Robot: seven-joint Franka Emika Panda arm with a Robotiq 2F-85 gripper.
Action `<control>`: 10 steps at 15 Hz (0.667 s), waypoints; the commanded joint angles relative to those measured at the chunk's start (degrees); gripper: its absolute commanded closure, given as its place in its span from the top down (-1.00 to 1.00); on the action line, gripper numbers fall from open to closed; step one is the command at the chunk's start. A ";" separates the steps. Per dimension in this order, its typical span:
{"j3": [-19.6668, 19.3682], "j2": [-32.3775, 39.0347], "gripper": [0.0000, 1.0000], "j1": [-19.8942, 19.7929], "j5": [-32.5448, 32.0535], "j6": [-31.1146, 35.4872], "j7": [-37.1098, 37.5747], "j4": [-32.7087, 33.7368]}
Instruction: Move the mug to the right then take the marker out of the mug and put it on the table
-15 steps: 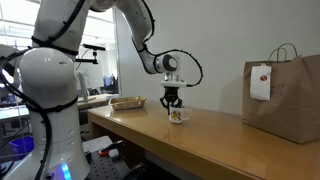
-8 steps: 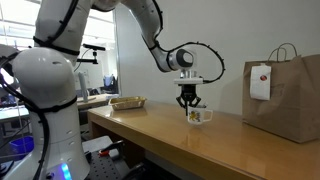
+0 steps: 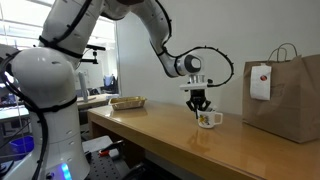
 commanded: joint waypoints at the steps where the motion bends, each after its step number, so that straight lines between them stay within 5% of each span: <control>1: -0.29 1.58 -0.94 0.75 -0.65 1.85 4.52 2.29; 3: -0.09 1.80 -0.94 1.19 -0.64 1.69 5.59 2.70; 4: 0.04 1.85 -0.76 1.36 -0.55 1.37 5.79 2.81; 5: 0.37 1.70 -0.25 1.53 -0.23 0.52 5.82 2.83; 7: 0.86 0.80 -0.15 2.06 -0.31 0.24 5.56 1.95; 10: 1.54 -0.61 0.32 2.79 -0.07 0.59 5.81 0.72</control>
